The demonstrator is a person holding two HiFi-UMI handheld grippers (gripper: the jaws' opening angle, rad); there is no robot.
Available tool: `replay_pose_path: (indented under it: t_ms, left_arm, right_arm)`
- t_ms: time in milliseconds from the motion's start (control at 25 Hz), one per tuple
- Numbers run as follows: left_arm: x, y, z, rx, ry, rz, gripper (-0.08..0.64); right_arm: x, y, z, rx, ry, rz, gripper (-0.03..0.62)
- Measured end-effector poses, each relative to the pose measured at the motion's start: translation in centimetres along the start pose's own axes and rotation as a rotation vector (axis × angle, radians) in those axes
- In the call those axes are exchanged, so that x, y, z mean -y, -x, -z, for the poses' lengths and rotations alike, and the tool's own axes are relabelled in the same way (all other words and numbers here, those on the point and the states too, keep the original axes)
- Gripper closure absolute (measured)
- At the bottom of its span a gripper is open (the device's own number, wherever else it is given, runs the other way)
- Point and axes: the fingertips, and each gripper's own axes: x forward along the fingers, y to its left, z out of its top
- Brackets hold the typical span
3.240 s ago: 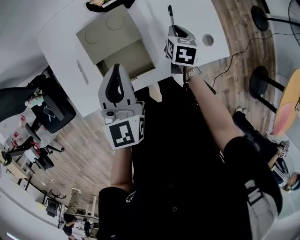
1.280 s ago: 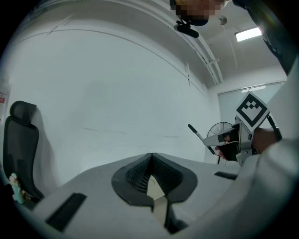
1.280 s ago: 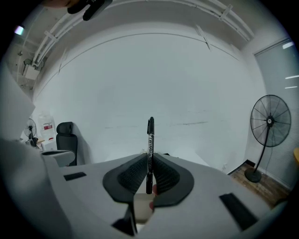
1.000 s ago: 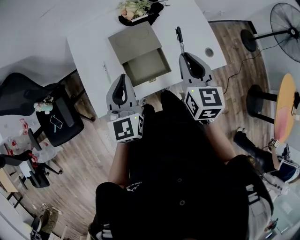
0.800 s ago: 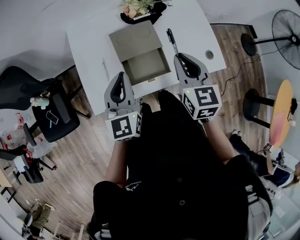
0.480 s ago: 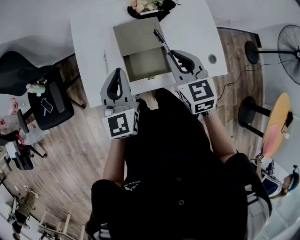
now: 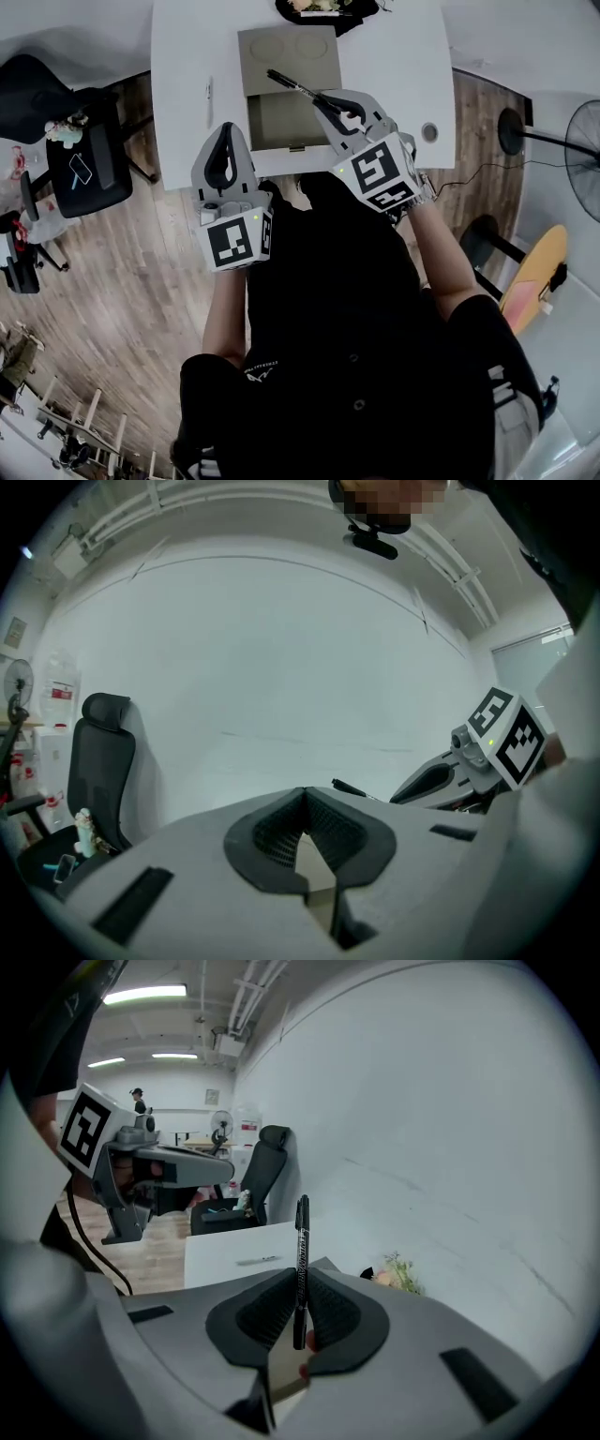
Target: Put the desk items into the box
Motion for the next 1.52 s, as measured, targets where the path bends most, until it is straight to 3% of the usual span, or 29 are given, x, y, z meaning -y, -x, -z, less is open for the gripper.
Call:
replay_pose_path:
  t_ms: [560,800,1520]
  left_arm:
    - [-0.4,0.0,1.2,-0.023,0.024,-0.155,0.552]
    - [-1.2,-0.4,2.6,-0.054,0.029,-0.179,0.552]
    - [-2.1,-3.4,6.8,-0.118,0.077,-0.212,0.552]
  right_arm:
    - [-3.8,-6.2,5.1,-0.155,0.258,-0.283,0.554]
    - [-5.1,-9.0,8.7,-0.226,0.277,-0.339,0.554]
    - [-6.7,-15.4,15.8,-0.343,0.214,-0.424,0.554]
